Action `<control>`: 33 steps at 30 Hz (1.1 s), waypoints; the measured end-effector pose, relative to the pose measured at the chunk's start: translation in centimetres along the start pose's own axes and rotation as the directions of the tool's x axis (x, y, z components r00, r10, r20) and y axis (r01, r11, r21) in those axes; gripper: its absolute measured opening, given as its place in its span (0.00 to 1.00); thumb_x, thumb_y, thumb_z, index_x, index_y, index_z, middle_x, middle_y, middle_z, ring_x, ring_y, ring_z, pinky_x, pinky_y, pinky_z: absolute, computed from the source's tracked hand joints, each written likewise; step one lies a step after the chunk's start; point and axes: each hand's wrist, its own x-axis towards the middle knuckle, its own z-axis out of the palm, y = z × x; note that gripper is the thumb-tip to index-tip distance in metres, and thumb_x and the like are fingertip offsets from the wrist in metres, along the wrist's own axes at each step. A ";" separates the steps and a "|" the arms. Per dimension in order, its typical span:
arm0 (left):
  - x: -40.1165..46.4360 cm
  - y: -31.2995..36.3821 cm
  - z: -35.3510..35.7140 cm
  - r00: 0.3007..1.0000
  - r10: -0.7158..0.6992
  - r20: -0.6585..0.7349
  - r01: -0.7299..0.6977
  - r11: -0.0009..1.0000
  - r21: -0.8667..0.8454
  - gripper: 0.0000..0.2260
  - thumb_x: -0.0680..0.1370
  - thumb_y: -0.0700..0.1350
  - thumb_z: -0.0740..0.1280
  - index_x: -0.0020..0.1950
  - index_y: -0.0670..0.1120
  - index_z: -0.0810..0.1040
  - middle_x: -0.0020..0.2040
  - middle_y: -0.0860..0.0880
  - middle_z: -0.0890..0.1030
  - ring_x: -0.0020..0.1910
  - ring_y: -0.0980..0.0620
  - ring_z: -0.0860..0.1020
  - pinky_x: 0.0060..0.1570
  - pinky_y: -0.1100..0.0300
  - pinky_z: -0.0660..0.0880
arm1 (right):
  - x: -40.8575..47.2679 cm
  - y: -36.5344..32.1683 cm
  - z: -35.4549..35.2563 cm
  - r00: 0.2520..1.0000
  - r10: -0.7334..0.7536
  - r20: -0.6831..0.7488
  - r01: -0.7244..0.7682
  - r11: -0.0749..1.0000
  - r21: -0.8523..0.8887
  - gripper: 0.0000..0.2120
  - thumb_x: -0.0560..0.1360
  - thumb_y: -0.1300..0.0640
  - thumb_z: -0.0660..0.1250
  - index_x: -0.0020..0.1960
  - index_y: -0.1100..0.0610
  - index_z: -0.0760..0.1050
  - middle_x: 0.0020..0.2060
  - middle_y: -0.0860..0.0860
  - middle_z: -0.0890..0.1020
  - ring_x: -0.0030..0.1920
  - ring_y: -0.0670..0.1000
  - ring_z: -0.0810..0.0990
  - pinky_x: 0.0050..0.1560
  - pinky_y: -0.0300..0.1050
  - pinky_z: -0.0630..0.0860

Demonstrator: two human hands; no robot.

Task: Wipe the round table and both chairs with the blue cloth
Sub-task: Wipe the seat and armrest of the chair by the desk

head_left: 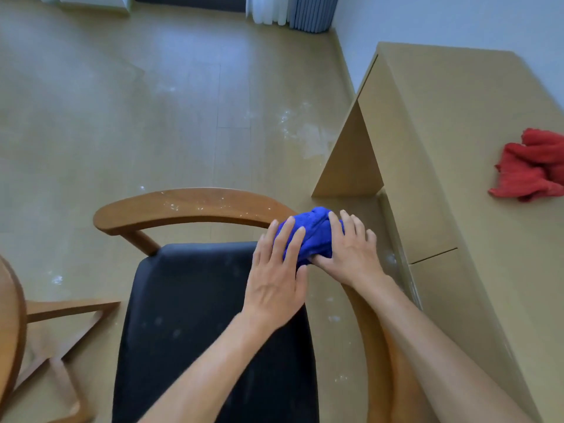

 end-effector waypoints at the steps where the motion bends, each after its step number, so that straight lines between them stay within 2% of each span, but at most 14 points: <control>1: 2.5 -1.0 0.0 0.990 0.098 0.099 -0.102 0.994 0.038 0.31 0.74 0.47 0.62 0.76 0.47 0.59 0.78 0.45 0.59 0.77 0.43 0.55 0.74 0.46 0.57 | -0.9 0.4 0.1 0.999 0.045 0.023 -0.046 0.999 0.014 0.45 0.72 0.33 0.62 0.77 0.54 0.46 0.77 0.55 0.51 0.76 0.57 0.50 0.70 0.58 0.56; 2: 4.5 -1.6 0.2 0.952 0.212 0.220 -0.230 0.972 0.057 0.33 0.73 0.49 0.62 0.77 0.49 0.57 0.78 0.46 0.57 0.78 0.43 0.52 0.75 0.46 0.54 | -1.8 0.9 0.2 0.994 0.095 0.048 -0.097 0.995 0.038 0.44 0.73 0.35 0.62 0.77 0.53 0.45 0.76 0.55 0.52 0.76 0.57 0.52 0.70 0.57 0.58; 4: 7.1 -2.5 1.0 0.823 0.372 0.430 -0.446 0.891 0.082 0.33 0.74 0.52 0.59 0.78 0.53 0.55 0.79 0.47 0.55 0.78 0.44 0.50 0.76 0.46 0.49 | -3.1 1.5 0.6 0.979 0.185 0.081 -0.193 0.976 0.103 0.43 0.74 0.38 0.62 0.77 0.54 0.43 0.75 0.54 0.56 0.74 0.56 0.56 0.68 0.56 0.61; 6: 8.2 -2.7 1.8 0.741 0.436 0.510 -0.543 0.836 0.075 0.27 0.76 0.54 0.54 0.77 0.54 0.60 0.78 0.47 0.60 0.77 0.42 0.54 0.76 0.46 0.52 | -3.6 1.3 1.1 0.972 0.224 0.072 -0.230 0.968 0.102 0.43 0.74 0.40 0.63 0.77 0.56 0.43 0.74 0.53 0.60 0.72 0.56 0.61 0.66 0.54 0.65; 7: 8.2 -2.7 2.3 0.739 0.442 0.508 -0.545 0.836 0.067 0.25 0.77 0.53 0.53 0.75 0.54 0.64 0.76 0.47 0.64 0.76 0.41 0.58 0.74 0.45 0.56 | -3.6 1.1 1.2 0.971 0.233 0.052 -0.237 0.967 0.092 0.43 0.74 0.41 0.63 0.77 0.57 0.43 0.73 0.54 0.62 0.71 0.55 0.62 0.65 0.53 0.66; 10: 7.9 -2.3 4.2 0.809 0.425 0.406 -0.494 0.866 0.078 0.18 0.78 0.52 0.57 0.66 0.52 0.75 0.67 0.47 0.75 0.69 0.39 0.69 0.67 0.43 0.66 | -3.2 0.8 1.3 0.960 0.280 0.022 -0.281 0.955 0.101 0.42 0.74 0.42 0.62 0.77 0.59 0.44 0.71 0.54 0.66 0.68 0.55 0.66 0.61 0.50 0.69; 14: 8.6 -3.7 4.7 0.861 0.447 0.243 -0.495 0.847 0.193 0.12 0.77 0.50 0.61 0.55 0.48 0.80 0.59 0.46 0.79 0.62 0.38 0.75 0.59 0.43 0.72 | -3.3 0.9 1.0 0.957 0.287 0.041 -0.289 0.951 0.106 0.39 0.75 0.41 0.60 0.77 0.57 0.47 0.69 0.52 0.68 0.66 0.54 0.69 0.59 0.49 0.70; 16: 9.3 -6.1 3.5 0.901 0.396 0.177 -0.430 0.869 0.245 0.12 0.76 0.50 0.62 0.54 0.47 0.80 0.57 0.45 0.80 0.61 0.38 0.76 0.57 0.43 0.73 | -3.3 0.9 0.7 0.961 0.275 0.043 -0.278 0.952 0.130 0.36 0.75 0.41 0.59 0.76 0.55 0.49 0.68 0.51 0.70 0.64 0.53 0.71 0.59 0.48 0.70; 20: 8.3 -14.6 -1.0 0.975 0.222 -0.003 -0.207 0.915 0.346 0.13 0.77 0.50 0.61 0.55 0.45 0.80 0.58 0.42 0.79 0.60 0.36 0.75 0.57 0.44 0.74 | -3.4 0.8 0.1 0.970 0.234 0.062 -0.240 0.958 0.157 0.34 0.77 0.39 0.58 0.76 0.53 0.52 0.66 0.49 0.71 0.64 0.50 0.72 0.62 0.47 0.71; 23: 5.6 -21.0 -5.5 0.995 0.013 -0.098 0.026 0.922 0.386 0.16 0.77 0.49 0.61 0.57 0.41 0.79 0.59 0.39 0.77 0.60 0.35 0.74 0.57 0.42 0.74 | -3.3 0.5 -0.3 0.974 0.213 0.079 -0.222 0.963 0.150 0.33 0.77 0.38 0.57 0.76 0.52 0.53 0.67 0.47 0.70 0.65 0.49 0.72 0.62 0.46 0.71; 26: 3.3 -23.8 -9.1 0.930 -0.318 -0.186 0.362 0.884 0.295 0.17 0.75 0.49 0.61 0.59 0.41 0.78 0.62 0.40 0.73 0.59 0.35 0.72 0.49 0.39 0.75 | -3.3 0.4 -0.5 0.977 0.193 0.085 -0.203 0.970 0.132 0.33 0.76 0.36 0.57 0.75 0.50 0.54 0.67 0.46 0.70 0.64 0.48 0.72 0.61 0.43 0.72; 29: 2.9 -23.9 -9.8 0.788 -0.541 -0.294 0.600 0.782 0.169 0.14 0.77 0.46 0.61 0.59 0.42 0.76 0.63 0.41 0.72 0.59 0.35 0.71 0.53 0.41 0.72 | -3.3 0.2 -0.5 0.980 0.183 0.082 -0.192 0.974 0.117 0.33 0.76 0.35 0.56 0.74 0.49 0.54 0.66 0.46 0.70 0.62 0.47 0.73 0.59 0.41 0.72; 31: 3.5 -23.1 -8.7 0.711 -0.595 -0.374 0.674 0.729 0.122 0.14 0.76 0.47 0.59 0.56 0.41 0.77 0.61 0.41 0.73 0.59 0.34 0.71 0.56 0.41 0.71 | -3.2 0.1 -0.4 0.980 0.177 0.086 -0.185 0.978 0.097 0.33 0.76 0.35 0.55 0.74 0.49 0.53 0.66 0.46 0.69 0.61 0.47 0.73 0.58 0.40 0.72; 33: 4.8 -20.9 -6.7 0.744 -0.542 -0.392 0.629 0.765 0.136 0.15 0.76 0.49 0.58 0.53 0.41 0.78 0.60 0.40 0.75 0.61 0.34 0.72 0.59 0.41 0.71 | -3.1 0.0 -0.4 0.978 0.183 0.099 -0.193 0.977 0.091 0.33 0.76 0.35 0.56 0.74 0.50 0.53 0.66 0.47 0.68 0.61 0.48 0.72 0.57 0.41 0.72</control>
